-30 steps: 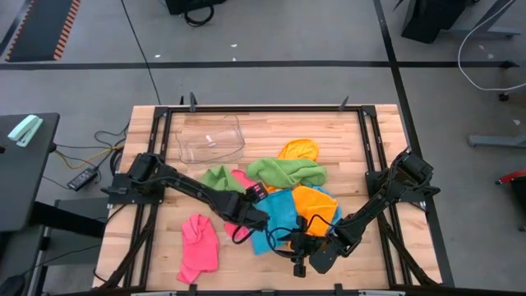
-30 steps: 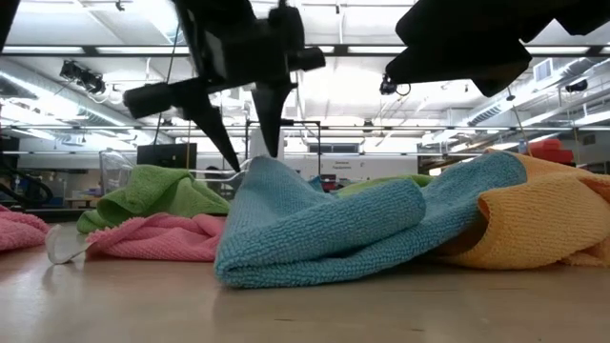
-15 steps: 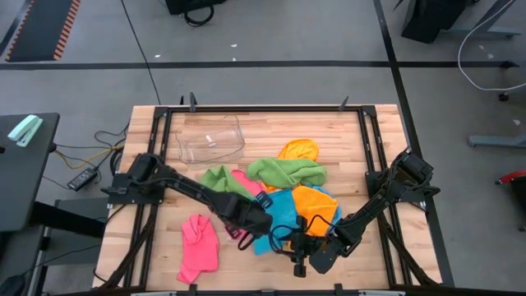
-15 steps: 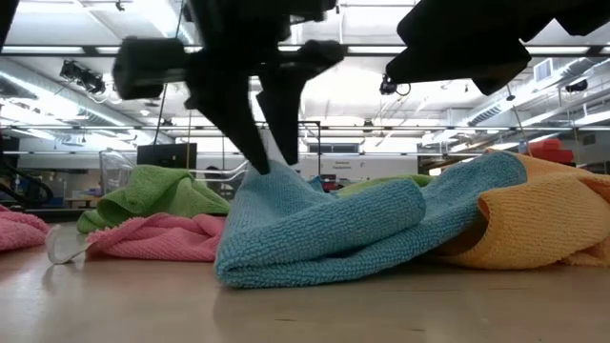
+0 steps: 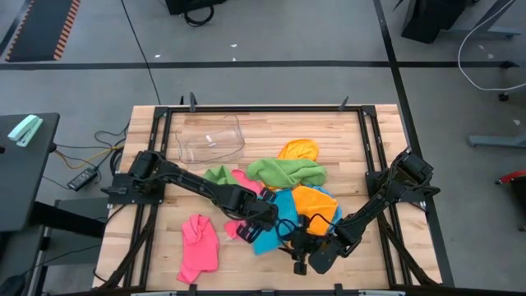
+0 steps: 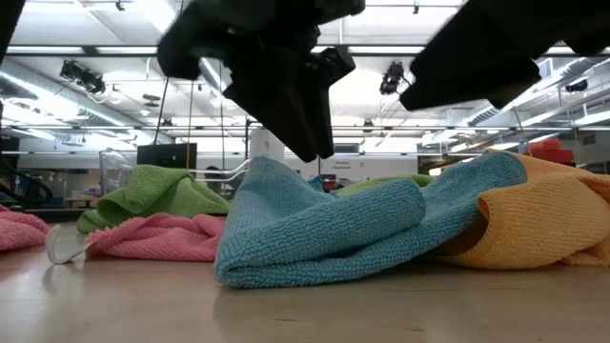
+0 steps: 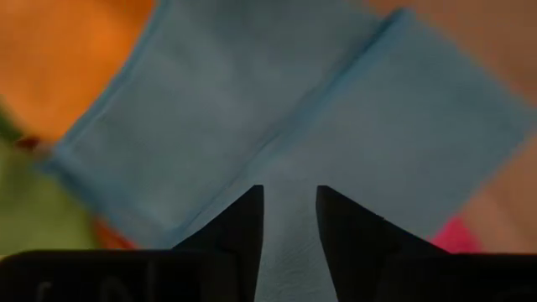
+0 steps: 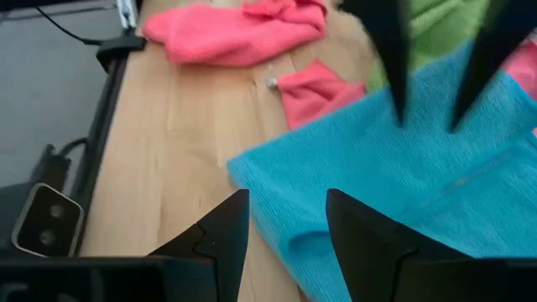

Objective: Fold microfiber towels
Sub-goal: Fold the left blue microfiber towel

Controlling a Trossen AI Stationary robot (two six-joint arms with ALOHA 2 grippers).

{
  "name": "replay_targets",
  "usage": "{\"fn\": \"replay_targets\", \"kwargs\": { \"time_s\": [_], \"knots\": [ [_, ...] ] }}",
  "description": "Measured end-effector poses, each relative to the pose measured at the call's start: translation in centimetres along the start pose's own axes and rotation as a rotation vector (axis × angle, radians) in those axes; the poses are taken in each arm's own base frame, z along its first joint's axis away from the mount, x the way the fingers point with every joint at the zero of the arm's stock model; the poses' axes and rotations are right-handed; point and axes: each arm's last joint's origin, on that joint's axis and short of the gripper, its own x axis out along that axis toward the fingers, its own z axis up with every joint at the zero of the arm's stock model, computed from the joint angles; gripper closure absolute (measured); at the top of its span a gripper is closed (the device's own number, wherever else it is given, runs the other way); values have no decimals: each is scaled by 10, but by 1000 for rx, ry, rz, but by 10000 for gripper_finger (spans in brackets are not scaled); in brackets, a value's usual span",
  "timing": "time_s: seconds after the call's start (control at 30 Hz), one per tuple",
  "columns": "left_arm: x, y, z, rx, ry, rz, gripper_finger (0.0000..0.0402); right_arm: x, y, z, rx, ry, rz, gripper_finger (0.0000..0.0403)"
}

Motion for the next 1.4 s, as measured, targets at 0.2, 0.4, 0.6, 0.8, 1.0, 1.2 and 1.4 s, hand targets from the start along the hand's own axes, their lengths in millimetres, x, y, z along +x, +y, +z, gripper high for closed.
{"fn": "replay_targets", "kwargs": {
  "time_s": [0.2,0.4,0.6,0.8,1.0,1.2,1.4],
  "knots": [
    [-1,-7,3,56,-41,-100,282,0,0,-1,-8,16,7,235],
    [-4,-30,7,245,-87,-256,280,-1,6,5,-11,-13,96,235],
    [-8,-59,15,393,-101,-259,248,1,8,6,-13,-34,110,235],
    [-13,-89,20,474,-51,-169,231,16,26,-3,-35,-33,147,235],
    [-19,-115,18,492,36,-87,239,37,54,5,-121,19,104,235],
    [-12,-126,10,392,90,-70,264,36,70,19,-187,82,36,235],
    [8,-126,-7,387,120,112,287,13,74,35,-155,67,40,235]
  ]
}}
